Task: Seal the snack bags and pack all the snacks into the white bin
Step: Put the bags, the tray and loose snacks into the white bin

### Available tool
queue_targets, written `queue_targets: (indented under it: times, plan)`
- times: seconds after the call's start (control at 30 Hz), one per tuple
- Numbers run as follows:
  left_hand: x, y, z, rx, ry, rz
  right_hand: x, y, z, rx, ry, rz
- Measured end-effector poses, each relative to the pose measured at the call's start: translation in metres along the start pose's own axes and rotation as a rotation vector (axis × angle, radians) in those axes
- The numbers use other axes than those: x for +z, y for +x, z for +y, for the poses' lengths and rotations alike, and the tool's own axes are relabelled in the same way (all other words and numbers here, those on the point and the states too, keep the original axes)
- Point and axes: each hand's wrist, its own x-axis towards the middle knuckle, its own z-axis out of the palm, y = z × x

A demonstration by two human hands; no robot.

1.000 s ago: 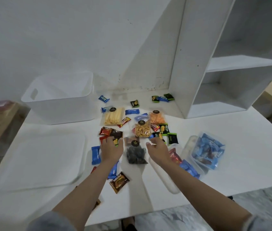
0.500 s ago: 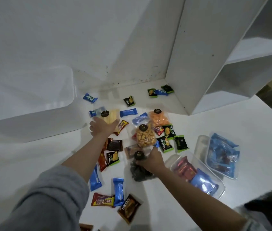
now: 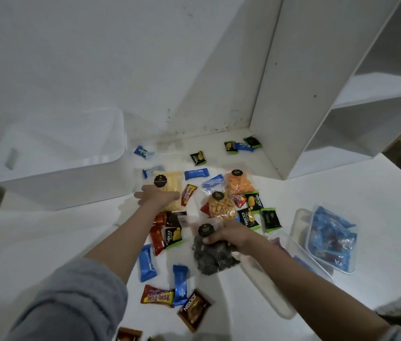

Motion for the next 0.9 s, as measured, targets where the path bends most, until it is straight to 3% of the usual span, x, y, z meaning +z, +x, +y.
queue_targets:
  times: [0.3, 0.63, 0.9]
  plan:
    - [-0.057, -0.062, -0.014, 0.209, -0.348, 0.079, -0.01, -0.032, -0.053, -0.405, 0.123, 0.112]
    - [-0.134, -0.07, -0.028, 0.328, -0.423, 0.217, 0.034, -0.035, -0.114, -0.354, 0.301, 0.366]
    - [-0.226, -0.015, -0.046, 0.483, -0.336, 0.237, 0.091, -0.017, -0.2, -0.46, 0.437, 0.491]
